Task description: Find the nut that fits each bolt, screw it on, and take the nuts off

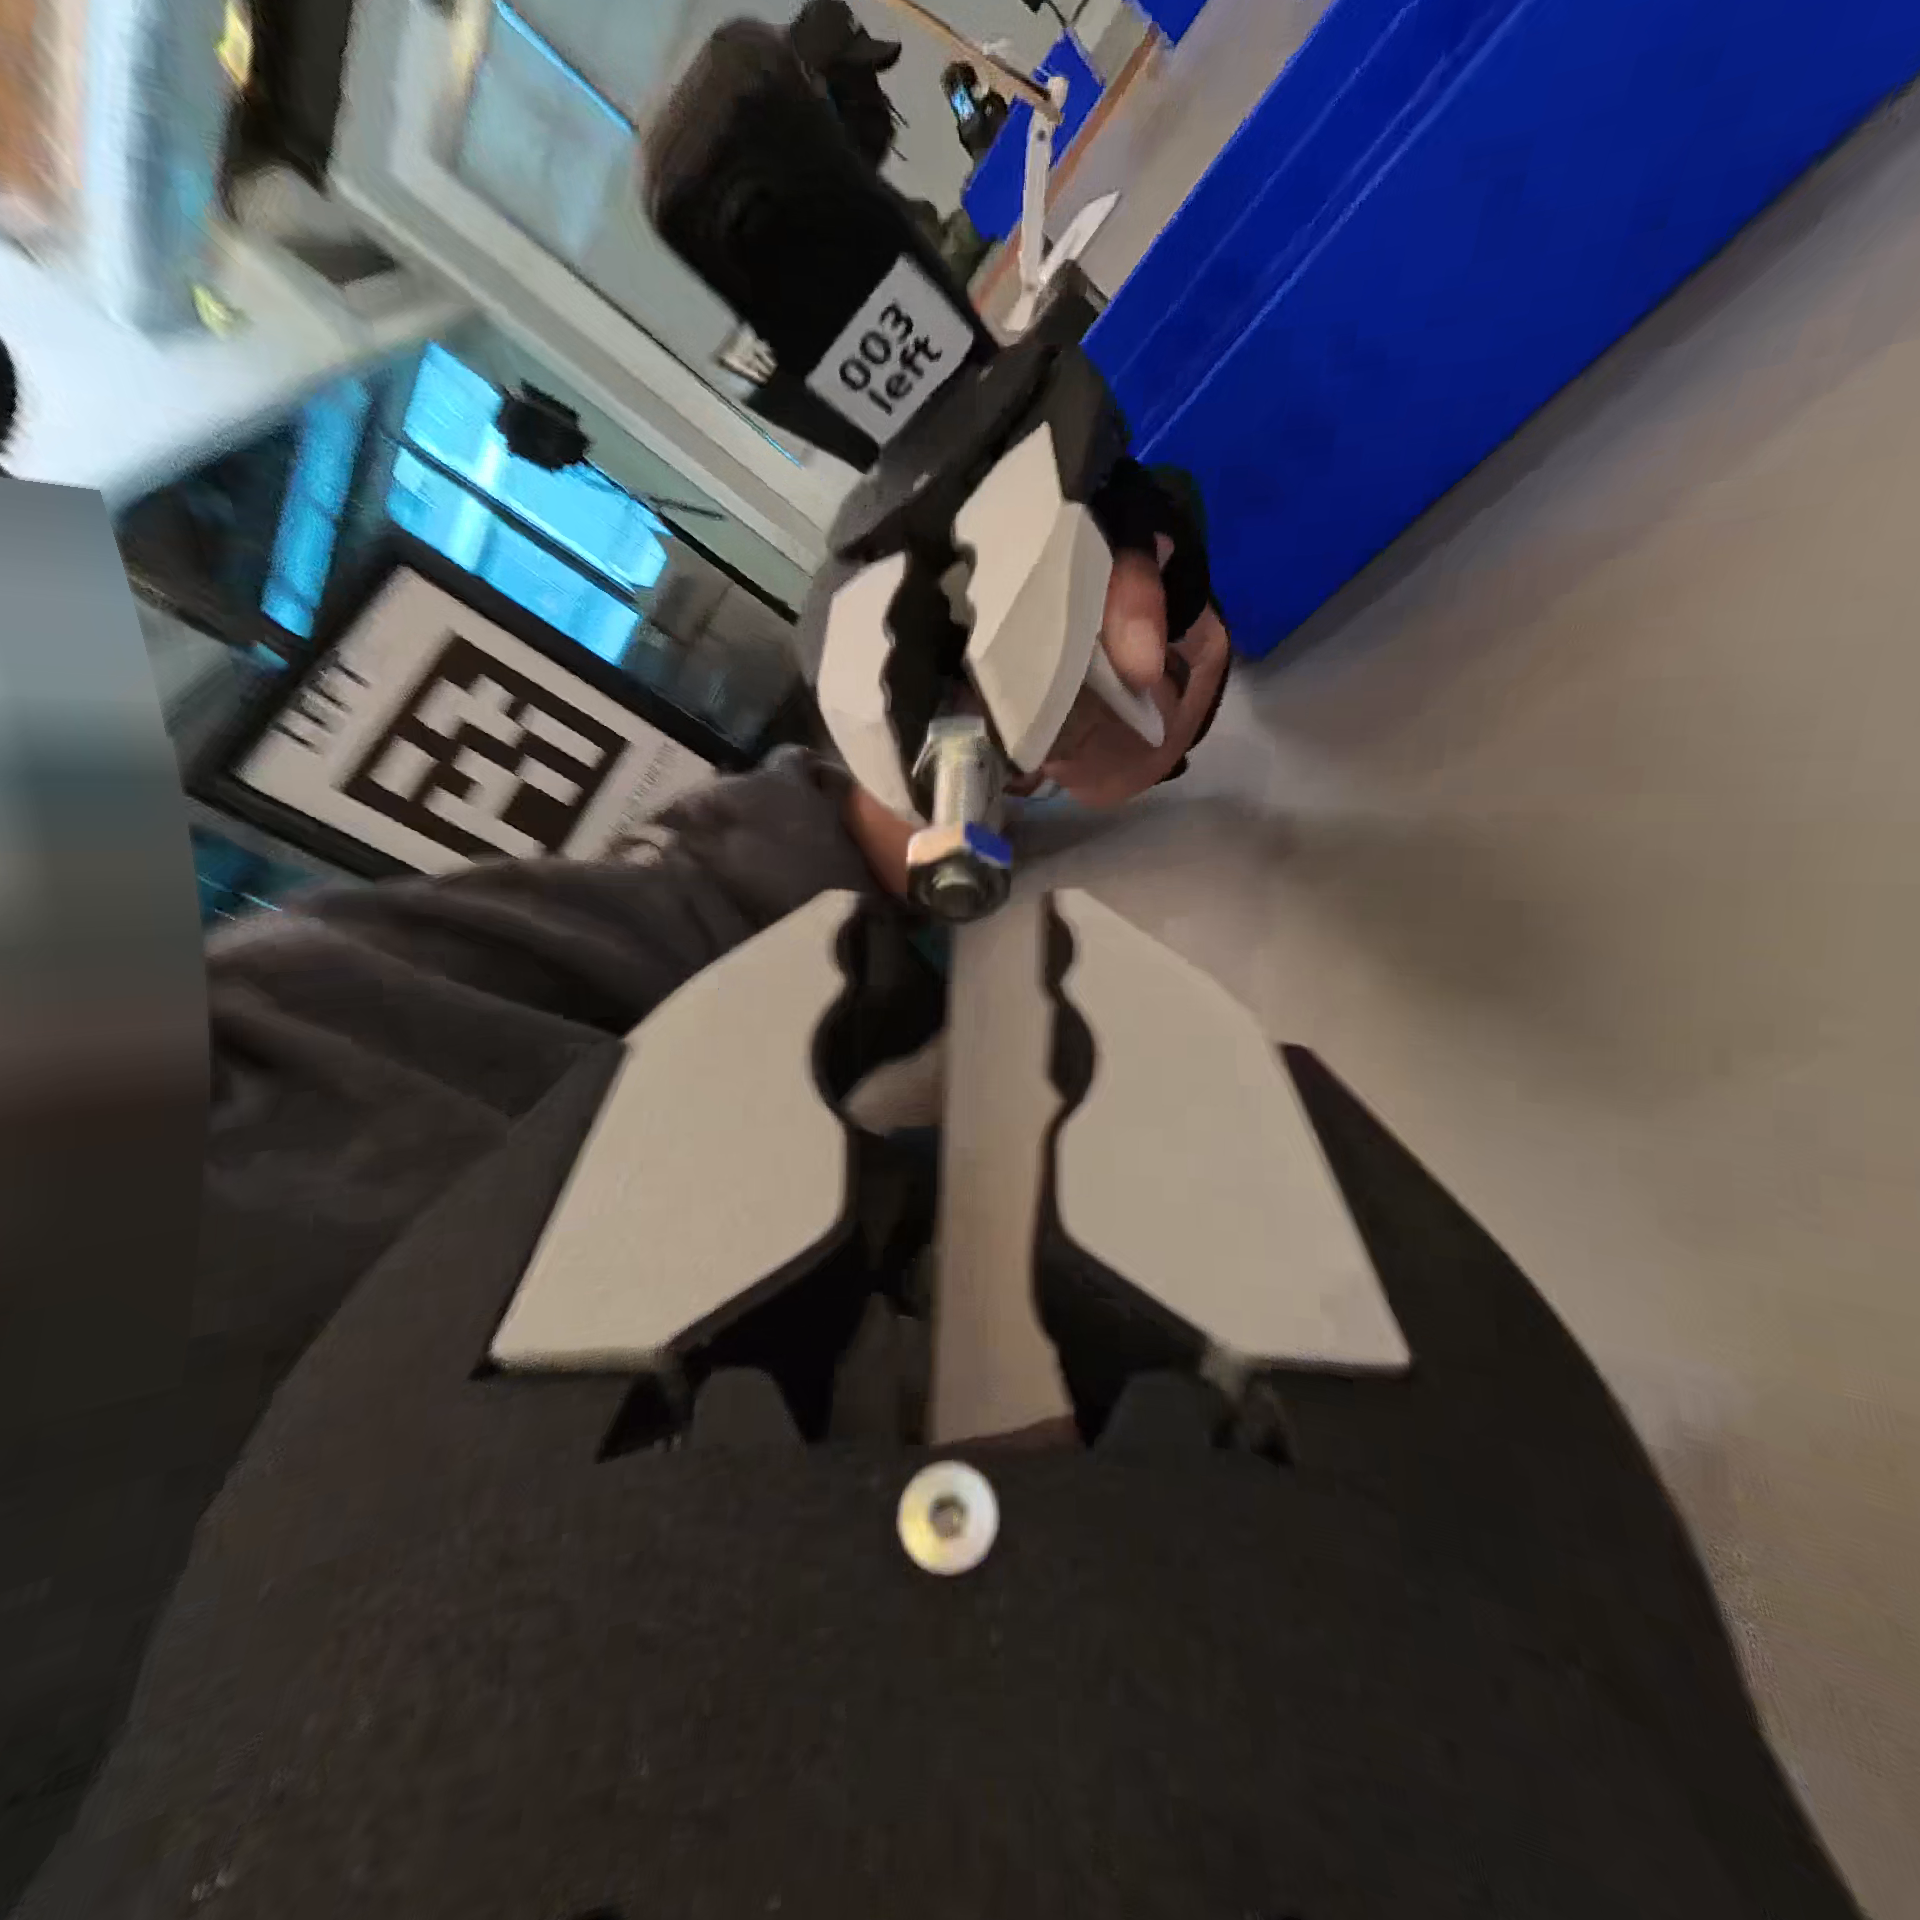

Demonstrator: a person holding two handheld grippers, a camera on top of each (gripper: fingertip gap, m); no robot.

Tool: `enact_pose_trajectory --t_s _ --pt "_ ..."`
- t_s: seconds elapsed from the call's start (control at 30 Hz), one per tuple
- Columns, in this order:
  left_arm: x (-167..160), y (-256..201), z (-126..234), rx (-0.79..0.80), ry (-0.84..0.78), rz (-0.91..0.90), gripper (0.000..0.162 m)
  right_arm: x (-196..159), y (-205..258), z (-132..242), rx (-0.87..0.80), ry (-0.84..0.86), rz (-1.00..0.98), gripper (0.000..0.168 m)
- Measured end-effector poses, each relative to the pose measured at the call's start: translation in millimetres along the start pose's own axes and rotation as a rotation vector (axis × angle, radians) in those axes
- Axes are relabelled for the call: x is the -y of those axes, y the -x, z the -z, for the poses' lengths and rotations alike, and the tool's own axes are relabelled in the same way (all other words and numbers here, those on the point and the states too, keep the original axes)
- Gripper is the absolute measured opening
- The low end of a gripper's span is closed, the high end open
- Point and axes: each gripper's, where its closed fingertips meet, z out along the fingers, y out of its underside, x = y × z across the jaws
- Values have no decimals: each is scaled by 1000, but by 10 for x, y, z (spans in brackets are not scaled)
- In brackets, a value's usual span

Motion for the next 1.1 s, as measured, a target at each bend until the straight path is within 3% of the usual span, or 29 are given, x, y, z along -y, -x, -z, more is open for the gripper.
enact_pose_trajectory --t_s 0.03,0.1,0.17,0.27,0.33,0.47,0.5,0.6,0.7,0.87,0.93,1.0,1.07,1.1 --pt "7 -4 9 -8 -2 6 17 -26 12 -10 -38 12 107 50" --pt "24 -10 25 -22 -14 23 17 -80 -52 17 -234 93 476 60" --pt "20 -16 25 -38 -15 40 17 4 -195 147 -577 195 1011 59" --pt "-7 -21 11 -52 -7 54 17 102 -54 197 -855 300 1667 49" --pt "-16 -24 2 -56 -6 58 17 103 0 151 -922 355 1871 43" --pt "-25 -42 -7 -70 -3 66 17 97 -54 73 -951 402 1975 34" --pt "-29 -41 -9 -65 -1 62 17 107 -56 62 -952 399 1987 20" --pt "-14 -13 13 -51 -7 58 17 129 -84 37 -878 339 1786 19" --pt "0 -23 20 -43 -11 36 17 88 -81 12 -645 244 1251 18" --pt "40 -54 13 -33 -22 7 17 170 90 8 -86 -14 157 18" --pt "6 -6 7 2 -1 -4 17 172 27 17 38 -63 -80 18" --pt "25 -19 23 -7 -5 -6 17 108 22 -8 62 -68 13 18" --pt "65 -27 40 -9 -23 -4 17 62 37 -32 -30 -61 294 46" --pt "76 -30 51 -16 -29 4 17 51 -11 -26 -160 -38 502 55"
